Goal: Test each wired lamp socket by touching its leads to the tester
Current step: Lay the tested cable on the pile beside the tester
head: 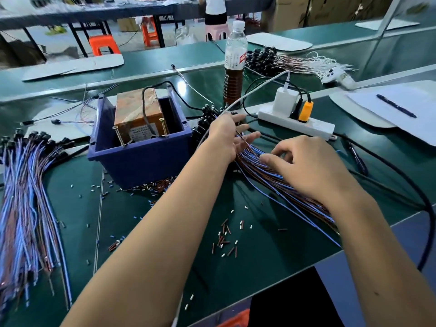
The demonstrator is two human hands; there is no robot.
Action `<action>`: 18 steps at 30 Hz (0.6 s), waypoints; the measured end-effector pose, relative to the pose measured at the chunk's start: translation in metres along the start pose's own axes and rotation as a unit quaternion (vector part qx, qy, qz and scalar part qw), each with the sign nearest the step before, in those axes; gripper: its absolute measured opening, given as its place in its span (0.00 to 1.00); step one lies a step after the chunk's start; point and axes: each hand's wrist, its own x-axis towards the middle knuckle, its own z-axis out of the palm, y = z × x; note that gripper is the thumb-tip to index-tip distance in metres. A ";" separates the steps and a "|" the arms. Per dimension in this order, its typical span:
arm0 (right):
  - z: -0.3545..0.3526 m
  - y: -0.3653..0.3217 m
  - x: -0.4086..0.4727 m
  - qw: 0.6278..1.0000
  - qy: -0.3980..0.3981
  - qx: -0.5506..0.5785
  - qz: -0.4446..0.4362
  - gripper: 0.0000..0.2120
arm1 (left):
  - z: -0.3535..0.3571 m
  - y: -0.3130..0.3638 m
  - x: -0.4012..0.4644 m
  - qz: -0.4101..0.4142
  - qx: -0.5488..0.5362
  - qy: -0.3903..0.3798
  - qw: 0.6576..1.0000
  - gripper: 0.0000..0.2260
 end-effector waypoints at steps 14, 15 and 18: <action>-0.001 -0.002 0.006 0.989 -0.072 -0.100 0.078 0.16 | -0.019 -0.010 0.031 0.220 0.472 0.235 0.821 0.17; 0.003 -0.003 0.007 0.985 -0.078 -0.122 0.091 0.16 | -0.019 -0.010 0.030 0.222 0.471 0.232 0.821 0.18; 0.008 0.002 0.006 0.981 -0.046 -0.150 0.117 0.14 | -0.018 -0.012 0.031 0.211 0.436 0.218 0.847 0.20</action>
